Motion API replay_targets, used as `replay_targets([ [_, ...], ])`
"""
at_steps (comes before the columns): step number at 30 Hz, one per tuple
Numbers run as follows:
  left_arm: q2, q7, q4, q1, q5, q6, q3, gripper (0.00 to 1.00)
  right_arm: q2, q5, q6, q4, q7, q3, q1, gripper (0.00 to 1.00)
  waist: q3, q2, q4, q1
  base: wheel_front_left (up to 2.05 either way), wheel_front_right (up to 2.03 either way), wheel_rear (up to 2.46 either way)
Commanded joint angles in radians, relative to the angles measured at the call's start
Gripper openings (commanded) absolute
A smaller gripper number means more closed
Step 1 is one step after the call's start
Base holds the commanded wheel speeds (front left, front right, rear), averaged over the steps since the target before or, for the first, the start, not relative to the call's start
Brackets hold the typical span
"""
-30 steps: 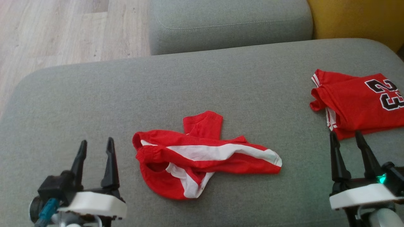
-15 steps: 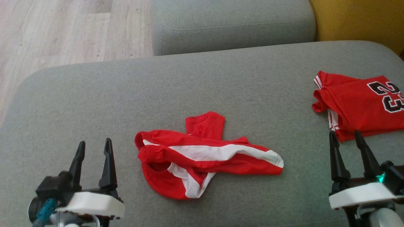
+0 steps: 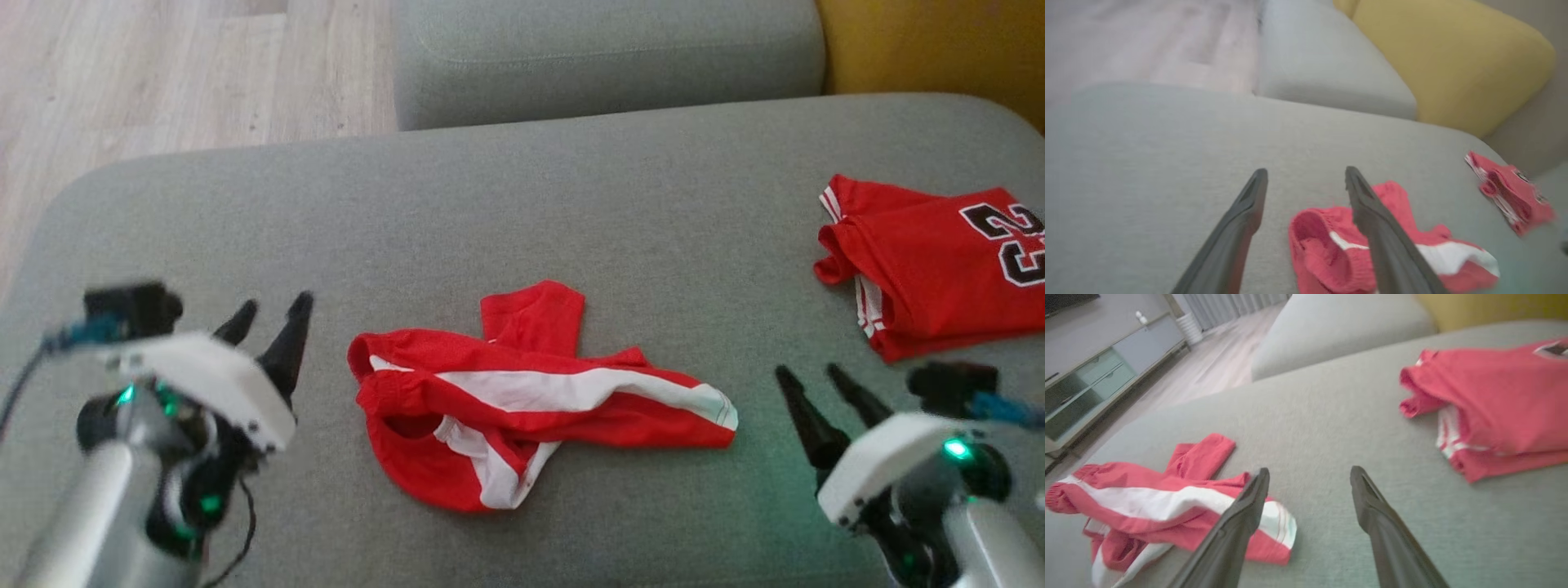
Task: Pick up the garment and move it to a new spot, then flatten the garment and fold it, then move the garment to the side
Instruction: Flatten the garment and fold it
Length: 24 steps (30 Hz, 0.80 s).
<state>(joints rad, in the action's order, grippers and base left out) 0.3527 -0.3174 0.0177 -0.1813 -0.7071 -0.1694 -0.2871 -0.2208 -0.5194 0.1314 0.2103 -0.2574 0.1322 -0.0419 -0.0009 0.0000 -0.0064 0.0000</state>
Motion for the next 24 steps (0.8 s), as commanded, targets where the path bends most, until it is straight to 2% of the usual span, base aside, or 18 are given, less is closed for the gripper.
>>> replay_targets([
  [1, 0.026, -0.036, -0.024, -0.070, -0.027, 0.010, 0.036, 1.00, -0.024, -0.029, -0.001, -0.021, -0.040, 0.020, -0.060, 1.00, 0.007, 0.0000, -0.001, 0.0000, 0.00, 0.00, 0.00],
  [5, 0.041, -0.291, 0.045, -0.171, -0.154, 0.046, 0.000, 1.00, -0.049, -0.142, -0.001, 0.021, -0.246, 0.055, -0.115, 1.00, 0.023, 0.0000, 0.002, 0.0000, 0.00, 0.00, 0.00],
  [10, 0.057, -0.504, 0.140, -0.266, -0.226, 0.075, -0.054, 1.00, -0.060, -0.211, -0.001, 0.083, -0.372, 0.087, -0.167, 1.00, 0.042, 0.0000, 0.005, 0.0000, 0.00, 0.00, 0.00],
  [17, 0.036, -0.637, 0.241, -0.350, -0.314, 0.073, -0.052, 1.00, -0.060, -0.244, -0.001, 0.159, -0.387, 0.148, -0.230, 1.00, 0.075, 0.0000, 0.004, 0.0000, 0.00, 0.00, 0.00],
  [24, 0.028, -0.683, 0.316, -0.408, -0.334, 0.067, -0.053, 1.00, -0.055, -0.279, -0.001, 0.219, -0.359, 0.206, -0.267, 1.00, 0.104, 0.0000, 0.000, 0.0000, 0.00, 0.00, 0.00],
])
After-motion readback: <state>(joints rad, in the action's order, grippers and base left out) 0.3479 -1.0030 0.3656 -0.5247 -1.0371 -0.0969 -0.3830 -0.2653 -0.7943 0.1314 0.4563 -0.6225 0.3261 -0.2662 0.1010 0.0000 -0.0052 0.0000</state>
